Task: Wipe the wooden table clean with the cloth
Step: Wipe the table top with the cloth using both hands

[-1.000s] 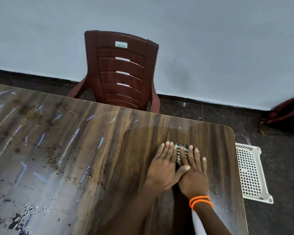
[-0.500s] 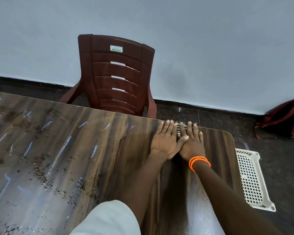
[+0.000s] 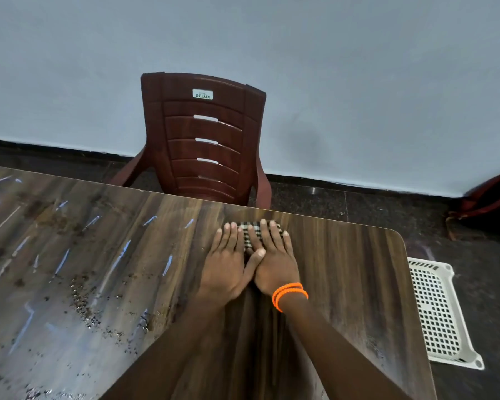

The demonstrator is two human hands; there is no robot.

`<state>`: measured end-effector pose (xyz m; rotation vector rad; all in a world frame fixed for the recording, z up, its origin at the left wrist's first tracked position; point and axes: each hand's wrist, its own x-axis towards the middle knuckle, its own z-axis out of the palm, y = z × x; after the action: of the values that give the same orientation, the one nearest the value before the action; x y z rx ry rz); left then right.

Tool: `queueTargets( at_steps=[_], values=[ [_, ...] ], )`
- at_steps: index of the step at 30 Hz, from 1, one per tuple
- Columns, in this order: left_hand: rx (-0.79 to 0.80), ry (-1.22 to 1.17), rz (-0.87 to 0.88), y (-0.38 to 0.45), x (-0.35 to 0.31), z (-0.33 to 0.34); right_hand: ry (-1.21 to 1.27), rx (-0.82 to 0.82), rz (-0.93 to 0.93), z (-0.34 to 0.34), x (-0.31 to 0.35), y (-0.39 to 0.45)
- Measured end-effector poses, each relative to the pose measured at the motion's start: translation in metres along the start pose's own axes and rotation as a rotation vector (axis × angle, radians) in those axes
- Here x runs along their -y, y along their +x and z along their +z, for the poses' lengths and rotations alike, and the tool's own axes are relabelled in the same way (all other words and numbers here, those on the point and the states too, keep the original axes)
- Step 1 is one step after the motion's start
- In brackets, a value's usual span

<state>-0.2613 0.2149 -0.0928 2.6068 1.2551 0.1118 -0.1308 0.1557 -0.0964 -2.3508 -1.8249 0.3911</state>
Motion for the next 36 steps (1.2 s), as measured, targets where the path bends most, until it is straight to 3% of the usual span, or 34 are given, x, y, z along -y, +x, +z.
queueTargets(
  at_steps=[8, 12, 17, 25, 36],
  values=[
    [0.122, -0.034, 0.284, 0.018, -0.112, 0.019, -0.042, -0.15, 0.271, -0.005, -0.103, -0.075],
    [0.142, -0.023, 0.328, 0.055, -0.164, 0.026, -0.087, -0.14, 0.385, -0.023, -0.155, -0.07],
    [0.152, -0.005, 0.319, 0.1, -0.179, 0.025, -0.039, -0.129, 0.483, -0.035, -0.176, -0.031],
    [0.129, -0.047, 0.258, 0.11, -0.131, 0.012, -0.034, -0.045, 0.433, -0.037, -0.134, 0.011],
    [0.034, 0.036, 0.066, 0.07, 0.042, -0.022, -0.047, -0.019, 0.17, -0.002, 0.029, 0.074]
  ],
)
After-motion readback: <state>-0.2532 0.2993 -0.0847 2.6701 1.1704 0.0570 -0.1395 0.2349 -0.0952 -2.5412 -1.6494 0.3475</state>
